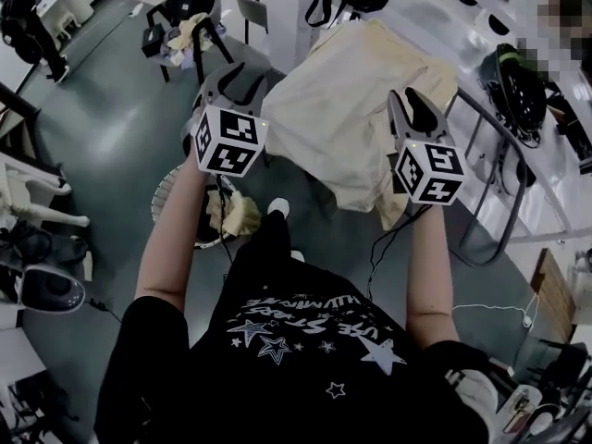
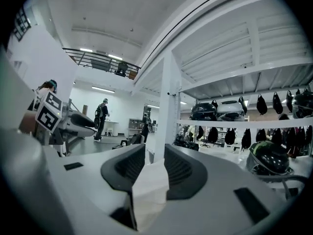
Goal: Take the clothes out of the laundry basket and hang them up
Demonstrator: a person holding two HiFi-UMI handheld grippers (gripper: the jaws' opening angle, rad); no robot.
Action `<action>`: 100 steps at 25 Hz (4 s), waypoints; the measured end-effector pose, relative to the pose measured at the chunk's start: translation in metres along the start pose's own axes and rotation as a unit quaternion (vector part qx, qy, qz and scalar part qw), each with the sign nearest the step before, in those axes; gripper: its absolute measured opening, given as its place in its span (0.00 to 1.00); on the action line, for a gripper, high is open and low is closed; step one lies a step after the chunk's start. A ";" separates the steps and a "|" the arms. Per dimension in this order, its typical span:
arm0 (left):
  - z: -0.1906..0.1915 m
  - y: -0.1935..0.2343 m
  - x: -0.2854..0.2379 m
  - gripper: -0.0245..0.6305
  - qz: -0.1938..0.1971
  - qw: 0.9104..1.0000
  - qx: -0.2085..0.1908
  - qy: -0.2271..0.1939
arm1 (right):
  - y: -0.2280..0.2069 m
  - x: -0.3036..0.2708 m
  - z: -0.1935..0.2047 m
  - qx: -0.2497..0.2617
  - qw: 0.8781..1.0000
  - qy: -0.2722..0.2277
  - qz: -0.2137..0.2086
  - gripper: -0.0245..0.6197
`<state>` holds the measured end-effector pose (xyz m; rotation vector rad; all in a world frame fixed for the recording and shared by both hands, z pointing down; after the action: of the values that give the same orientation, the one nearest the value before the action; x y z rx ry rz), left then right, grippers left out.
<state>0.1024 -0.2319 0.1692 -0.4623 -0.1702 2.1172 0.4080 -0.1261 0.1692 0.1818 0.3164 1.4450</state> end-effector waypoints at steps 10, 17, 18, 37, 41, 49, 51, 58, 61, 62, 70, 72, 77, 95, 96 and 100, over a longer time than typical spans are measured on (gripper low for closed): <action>0.082 0.047 0.093 0.09 -0.086 0.993 0.074 0.019 | 0.102 -0.016 -0.006 -0.017 0.995 -0.041 -0.090 0.18; 0.158 0.069 0.151 0.09 -0.101 0.985 0.118 0.077 | 0.189 -0.020 -0.011 -0.018 0.987 -0.032 -0.159 0.16; 0.169 0.071 0.161 0.09 -0.099 0.983 0.126 0.086 | 0.204 -0.019 -0.011 -0.016 0.985 -0.029 -0.167 0.16; 0.350 0.044 0.290 0.09 0.014 0.976 0.135 0.172 | 0.394 0.098 0.123 -0.061 0.972 0.177 -0.141 0.14; 0.382 0.017 0.292 0.09 0.043 0.969 0.140 0.198 | 0.399 0.119 0.156 -0.080 0.965 0.218 -0.124 0.13; 0.412 -0.026 0.298 0.17 0.068 0.956 0.153 0.240 | 0.399 0.142 0.201 -0.095 0.951 0.261 -0.134 0.12; 0.416 -0.036 0.294 0.18 0.066 0.955 0.148 0.248 | 0.398 0.145 0.211 -0.099 0.949 0.263 -0.143 0.11; 0.413 -0.099 0.281 0.21 0.057 0.954 0.133 0.262 | 0.366 0.169 0.248 -0.109 0.944 0.255 -0.179 0.11; 0.414 -0.133 0.270 0.22 0.050 0.954 0.127 0.266 | 0.346 0.175 0.269 -0.112 0.942 0.253 -0.191 0.11; 0.415 -0.145 0.267 0.23 0.048 0.955 0.123 0.267 | 0.339 0.178 0.277 -0.113 0.941 0.253 -0.195 0.11; 0.456 -0.227 0.227 0.27 0.061 0.945 0.108 0.302 | 0.314 0.183 0.350 -0.108 0.928 0.266 -0.239 0.11; 0.477 -0.242 0.212 0.29 0.060 0.941 0.110 0.314 | 0.314 0.180 0.371 -0.107 0.924 0.271 -0.248 0.11; 0.540 -0.270 0.175 0.32 0.061 0.934 0.134 0.325 | 0.319 0.170 0.427 -0.105 0.915 0.287 -0.264 0.11; 0.748 -0.281 0.047 0.45 0.016 0.875 0.309 0.372 | 0.367 0.126 0.558 -0.144 0.902 0.330 -0.238 0.11; 0.757 -0.282 0.040 0.45 0.011 0.870 0.321 0.374 | 0.371 0.122 0.564 -0.145 0.902 0.329 -0.240 0.11; 0.791 -0.280 0.014 0.46 -0.027 0.842 0.396 0.365 | 0.381 0.108 0.583 -0.146 0.903 0.319 -0.247 0.11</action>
<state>0.0046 -0.0201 0.9756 -0.6897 1.0765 1.6160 0.2460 0.0665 0.8272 -0.5986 0.6221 0.9892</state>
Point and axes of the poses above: the fingertips, and each gripper's own axes: x backward along the fingers, y to its left, z out of its underside, the point moved 10 cm from there along x, backward along the fingers, and after that the axes turned 13 degrees about x, right-handed, at the moved point
